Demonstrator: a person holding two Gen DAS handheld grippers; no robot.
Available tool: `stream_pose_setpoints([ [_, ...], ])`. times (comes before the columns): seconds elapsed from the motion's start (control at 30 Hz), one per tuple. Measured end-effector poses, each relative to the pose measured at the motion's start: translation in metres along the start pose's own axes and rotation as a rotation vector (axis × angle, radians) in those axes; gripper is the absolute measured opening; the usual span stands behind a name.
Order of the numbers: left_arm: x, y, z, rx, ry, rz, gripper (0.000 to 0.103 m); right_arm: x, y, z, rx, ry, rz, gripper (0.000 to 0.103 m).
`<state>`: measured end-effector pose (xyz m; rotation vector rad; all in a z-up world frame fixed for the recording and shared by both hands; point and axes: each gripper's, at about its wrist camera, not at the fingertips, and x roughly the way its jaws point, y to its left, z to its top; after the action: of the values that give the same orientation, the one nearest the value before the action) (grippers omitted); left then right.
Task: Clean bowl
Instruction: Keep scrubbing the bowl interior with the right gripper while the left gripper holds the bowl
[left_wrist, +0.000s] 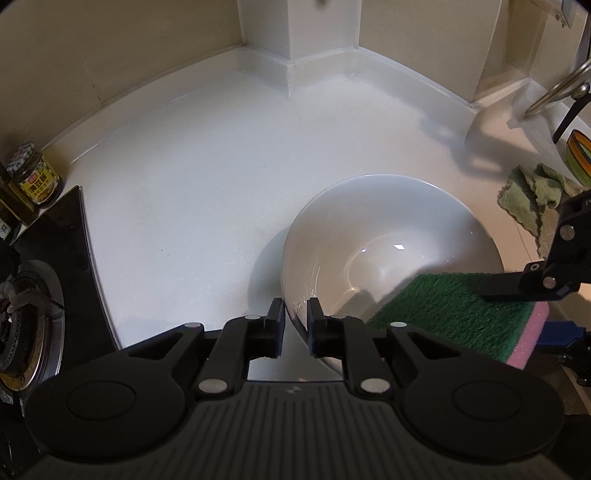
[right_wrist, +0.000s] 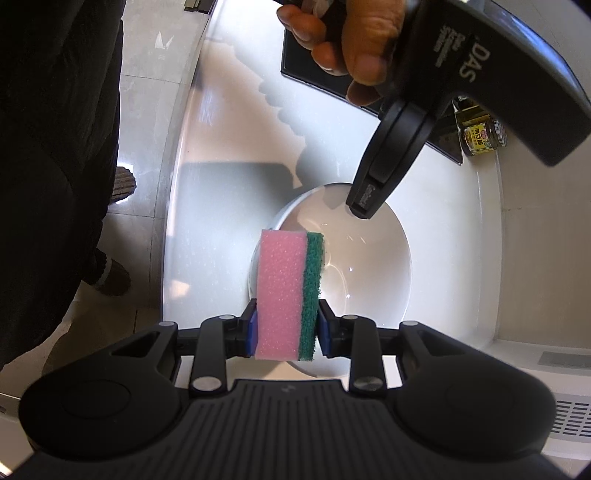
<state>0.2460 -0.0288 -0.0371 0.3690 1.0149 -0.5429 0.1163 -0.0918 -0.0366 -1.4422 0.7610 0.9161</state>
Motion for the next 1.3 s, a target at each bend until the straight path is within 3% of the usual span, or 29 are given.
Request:
stream_pose_setpoints([
  [0.17, 0.002, -0.001, 0.002, 0.039, -0.003, -0.018, 0.016, 0.003, 0.002, -0.005, -0.035, 0.006, -0.003, 0.027],
  [0.43, 0.009, 0.012, 0.017, 0.074, 0.002, -0.051, 0.015, 0.018, 0.007, -0.011, -0.166, 0.109, -0.086, 0.026],
  [0.6, 0.009, 0.020, 0.022, 0.029, 0.016, -0.047, 0.020, 0.021, 0.003, -0.008, -0.108, 0.113, -0.084, 0.026],
  [0.73, -0.010, 0.015, 0.006, -0.049, 0.006, -0.029, 0.019, 0.019, -0.001, -0.008, -0.053, 0.107, -0.070, 0.027],
  [0.87, -0.010, 0.006, -0.002, -0.065, -0.002, 0.000, 0.019, 0.015, -0.008, -0.005, -0.006, 0.085, -0.041, 0.026],
  [0.97, -0.002, 0.010, 0.003, -0.068, 0.001, 0.006, 0.012, 0.007, -0.013, 0.004, 0.035, 0.022, -0.001, 0.026],
  [1.1, 0.010, 0.017, 0.020, 0.013, 0.010, 0.011, 0.010, 0.002, -0.010, 0.003, -0.006, 0.003, -0.006, 0.026],
  [1.17, 0.014, 0.019, 0.028, 0.040, 0.015, 0.007, 0.010, 0.006, -0.001, -0.004, -0.108, 0.030, -0.049, 0.026],
  [1.3, 0.012, 0.014, 0.026, 0.018, 0.018, 0.010, 0.013, 0.013, 0.003, -0.012, -0.158, 0.105, -0.091, 0.026],
])
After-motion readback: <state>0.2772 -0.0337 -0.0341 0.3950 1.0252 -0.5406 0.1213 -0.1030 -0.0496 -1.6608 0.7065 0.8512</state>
